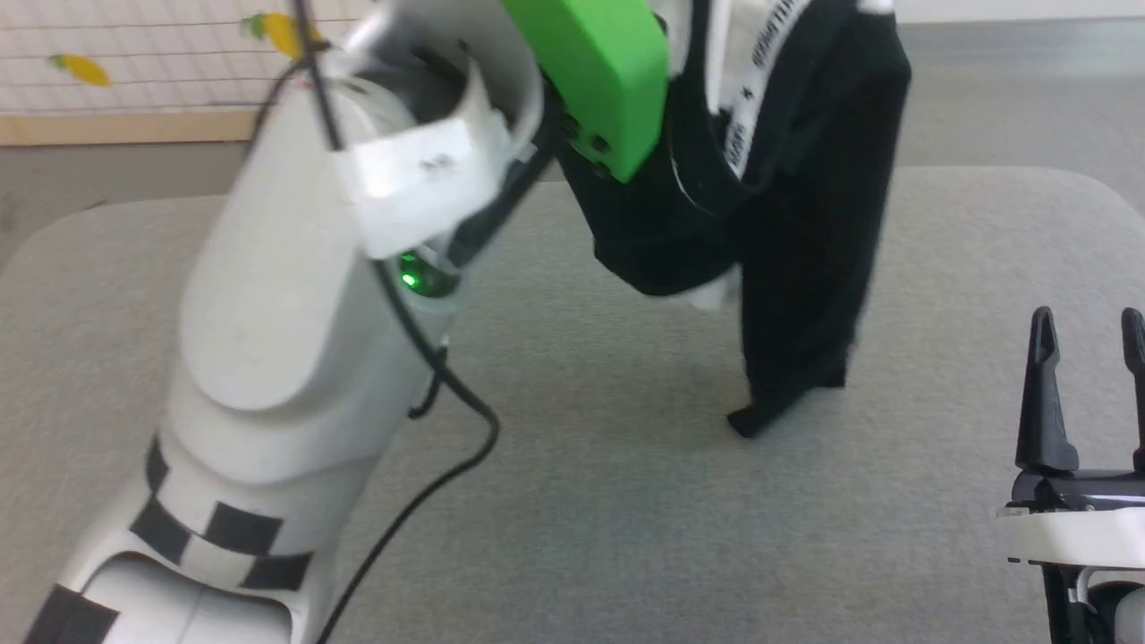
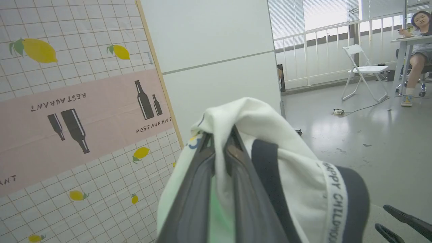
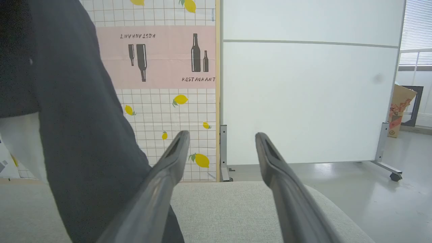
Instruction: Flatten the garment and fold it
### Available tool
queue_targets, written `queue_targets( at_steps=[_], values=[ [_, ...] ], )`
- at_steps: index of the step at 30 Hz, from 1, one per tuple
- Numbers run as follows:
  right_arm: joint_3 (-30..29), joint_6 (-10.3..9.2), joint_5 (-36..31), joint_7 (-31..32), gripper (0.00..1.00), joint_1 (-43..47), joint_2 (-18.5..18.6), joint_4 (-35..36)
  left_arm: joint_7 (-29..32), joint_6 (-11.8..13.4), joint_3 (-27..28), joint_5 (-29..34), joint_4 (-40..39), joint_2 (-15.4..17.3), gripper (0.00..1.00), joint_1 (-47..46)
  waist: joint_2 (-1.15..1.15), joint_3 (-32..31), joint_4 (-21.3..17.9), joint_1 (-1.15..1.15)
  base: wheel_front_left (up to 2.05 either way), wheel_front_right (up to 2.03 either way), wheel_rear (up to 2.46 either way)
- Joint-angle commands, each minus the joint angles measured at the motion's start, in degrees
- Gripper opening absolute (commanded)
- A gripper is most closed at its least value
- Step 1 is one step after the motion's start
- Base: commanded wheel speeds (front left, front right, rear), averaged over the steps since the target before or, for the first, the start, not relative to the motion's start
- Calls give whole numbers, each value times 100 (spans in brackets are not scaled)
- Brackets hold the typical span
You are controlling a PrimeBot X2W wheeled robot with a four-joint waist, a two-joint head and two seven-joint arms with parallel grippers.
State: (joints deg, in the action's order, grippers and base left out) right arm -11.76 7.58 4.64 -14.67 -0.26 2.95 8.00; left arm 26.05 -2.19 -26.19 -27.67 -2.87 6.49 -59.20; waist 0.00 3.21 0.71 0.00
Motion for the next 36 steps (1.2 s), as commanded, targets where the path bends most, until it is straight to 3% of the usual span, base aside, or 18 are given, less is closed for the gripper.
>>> queue_targets(
  at_steps=[1,10,21,23,31,36],
  values=[
    [-28,-9,47,-30,100,56,-7,34,-62,20,-90,-28,71,-40,0,150,0,93,-317,0,0,0,0],
    [-63,-9,99,-31,100,-20,-7,120,-594,30,-729,310,851,111,0,1440,0,411,-650,0,0,0,0],
    [11,-9,85,-10,100,-167,-7,156,-1251,171,-1273,501,2755,54,0,2614,0,821,-601,0,0,0,0],
    [20,-9,76,-3,100,-188,-7,155,-1401,181,-1274,458,2938,-28,100,2629,0,844,-557,0,0,0,0],
    [80,-9,42,52,100,-118,-7,129,-2162,255,-927,35,2808,-215,100,2661,0,598,-384,0,0,0,0],
    [68,-9,64,93,100,37,-7,115,-2640,564,-458,-95,1816,116,100,3074,0,348,-318,0,0,0,0]
  ],
)
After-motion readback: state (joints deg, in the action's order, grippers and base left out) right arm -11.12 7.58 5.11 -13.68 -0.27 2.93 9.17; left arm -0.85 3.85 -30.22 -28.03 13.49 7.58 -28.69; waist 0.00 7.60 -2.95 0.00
